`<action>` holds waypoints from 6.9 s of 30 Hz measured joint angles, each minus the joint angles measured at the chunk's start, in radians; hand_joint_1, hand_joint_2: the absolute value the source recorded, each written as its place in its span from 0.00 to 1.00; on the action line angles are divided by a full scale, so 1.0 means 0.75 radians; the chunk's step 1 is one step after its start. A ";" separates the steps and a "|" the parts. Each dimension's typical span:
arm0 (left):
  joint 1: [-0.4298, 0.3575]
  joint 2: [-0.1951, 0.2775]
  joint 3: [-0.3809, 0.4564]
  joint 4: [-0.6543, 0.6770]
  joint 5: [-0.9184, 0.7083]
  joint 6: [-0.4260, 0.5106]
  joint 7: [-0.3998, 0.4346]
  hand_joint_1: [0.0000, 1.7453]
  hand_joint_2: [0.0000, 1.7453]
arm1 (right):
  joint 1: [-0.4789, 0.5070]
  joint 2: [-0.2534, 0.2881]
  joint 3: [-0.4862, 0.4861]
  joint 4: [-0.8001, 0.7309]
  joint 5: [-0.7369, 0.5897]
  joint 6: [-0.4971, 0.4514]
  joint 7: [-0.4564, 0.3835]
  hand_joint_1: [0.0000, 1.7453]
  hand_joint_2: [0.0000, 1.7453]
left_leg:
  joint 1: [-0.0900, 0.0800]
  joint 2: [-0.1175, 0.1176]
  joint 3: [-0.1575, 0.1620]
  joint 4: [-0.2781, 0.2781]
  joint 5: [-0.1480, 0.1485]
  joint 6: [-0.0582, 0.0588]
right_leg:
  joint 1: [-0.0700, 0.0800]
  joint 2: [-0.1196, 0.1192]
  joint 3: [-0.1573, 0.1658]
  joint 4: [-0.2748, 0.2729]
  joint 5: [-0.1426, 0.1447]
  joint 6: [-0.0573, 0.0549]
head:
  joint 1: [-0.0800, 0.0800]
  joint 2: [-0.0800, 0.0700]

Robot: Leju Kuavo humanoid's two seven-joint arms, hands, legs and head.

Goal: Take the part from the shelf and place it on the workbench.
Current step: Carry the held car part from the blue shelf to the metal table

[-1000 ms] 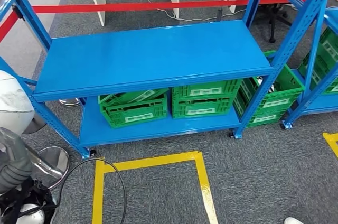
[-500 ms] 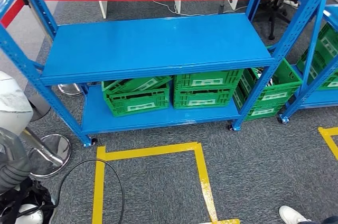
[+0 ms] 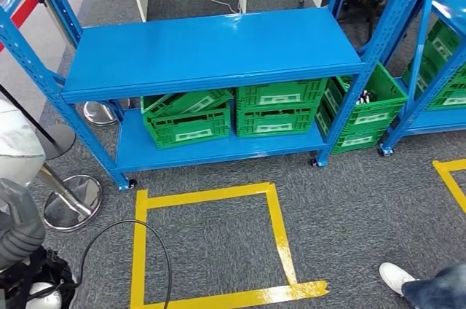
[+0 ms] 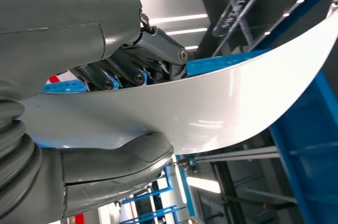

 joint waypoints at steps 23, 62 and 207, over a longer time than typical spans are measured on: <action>0.019 -0.019 0.027 0.008 -0.049 0.000 -0.017 1.00 1.00 | 0.005 0.000 -0.001 0.000 0.006 0.066 -0.034 0.00 0.00 | 0.009 -0.077 0.080 -0.031 -0.031 0.058 | 0.000 0.037 -0.187 0.272 -0.023 0.042 | 0.012 0.000; 0.043 -0.046 0.045 0.016 -0.003 0.001 -0.015 1.00 1.00 | 0.008 -0.079 -0.002 -0.008 -0.003 0.042 -0.064 0.00 0.00 | 0.004 -0.110 0.002 0.067 -0.065 0.000 | -0.018 0.049 -0.097 0.074 0.040 0.008 | -0.007 0.000; -0.120 0.023 -0.062 0.187 0.071 -0.037 0.012 1.00 1.00 | 0.015 -0.057 -0.005 0.027 -0.038 0.359 0.272 0.00 0.00 | 0.004 -0.093 0.039 -0.006 -0.009 0.054 | -0.011 0.040 -0.236 0.273 0.016 0.047 | 0.011 0.000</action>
